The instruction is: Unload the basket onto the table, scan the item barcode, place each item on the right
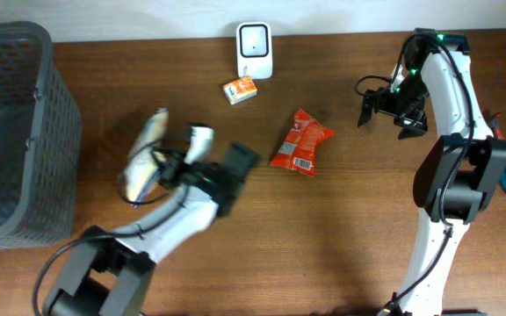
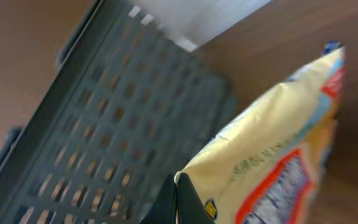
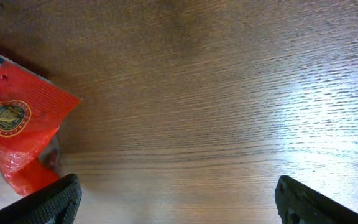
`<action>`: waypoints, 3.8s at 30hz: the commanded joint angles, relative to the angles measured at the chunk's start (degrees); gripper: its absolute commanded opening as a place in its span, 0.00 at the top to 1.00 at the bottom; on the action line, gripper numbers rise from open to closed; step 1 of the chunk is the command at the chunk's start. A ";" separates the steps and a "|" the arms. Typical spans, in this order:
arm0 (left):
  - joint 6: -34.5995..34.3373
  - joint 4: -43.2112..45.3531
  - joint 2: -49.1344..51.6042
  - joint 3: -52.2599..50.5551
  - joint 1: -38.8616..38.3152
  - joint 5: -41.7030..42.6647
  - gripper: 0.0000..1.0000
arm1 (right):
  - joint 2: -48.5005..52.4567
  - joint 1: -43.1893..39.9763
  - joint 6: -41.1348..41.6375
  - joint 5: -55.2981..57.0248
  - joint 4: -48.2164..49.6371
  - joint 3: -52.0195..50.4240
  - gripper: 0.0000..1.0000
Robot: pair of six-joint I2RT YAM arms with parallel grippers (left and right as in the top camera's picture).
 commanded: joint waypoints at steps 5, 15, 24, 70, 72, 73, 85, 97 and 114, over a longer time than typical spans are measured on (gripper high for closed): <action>0.48 -0.17 0.13 1.01 7.45 10.86 1.00 | -1.60 0.04 -0.46 -0.68 -0.02 0.85 0.02; 0.48 -1.40 3.19 0.52 4.35 16.85 1.00 | -1.60 0.04 -0.46 -0.68 -0.02 0.83 0.02; 0.48 -2.08 3.54 0.55 -4.70 31.98 1.00 | -1.60 0.04 -0.48 -0.68 -0.02 0.85 0.02; -0.44 -9.03 7.32 9.70 7.80 106.49 1.00 | -1.60 0.04 -0.46 -0.68 -0.02 0.85 0.02; -3.82 -6.27 7.32 9.70 7.39 108.56 1.00 | -1.60 0.04 -0.46 -0.70 -0.02 0.85 0.02; -5.73 -4.72 7.32 9.70 6.97 108.59 1.00 | -1.60 0.04 -0.46 -0.68 -0.02 0.85 0.01; -0.33 -24.48 6.54 27.41 7.34 62.18 1.00 | -1.60 0.04 -0.46 -0.68 -0.02 0.85 0.02; -0.42 -23.06 16.92 28.15 8.83 52.46 1.00 | -1.60 0.04 -0.46 -0.68 -0.02 0.85 0.02; -8.76 -15.93 25.14 28.15 8.26 118.31 1.00 | -1.60 0.04 -0.46 -0.68 -0.02 0.85 0.02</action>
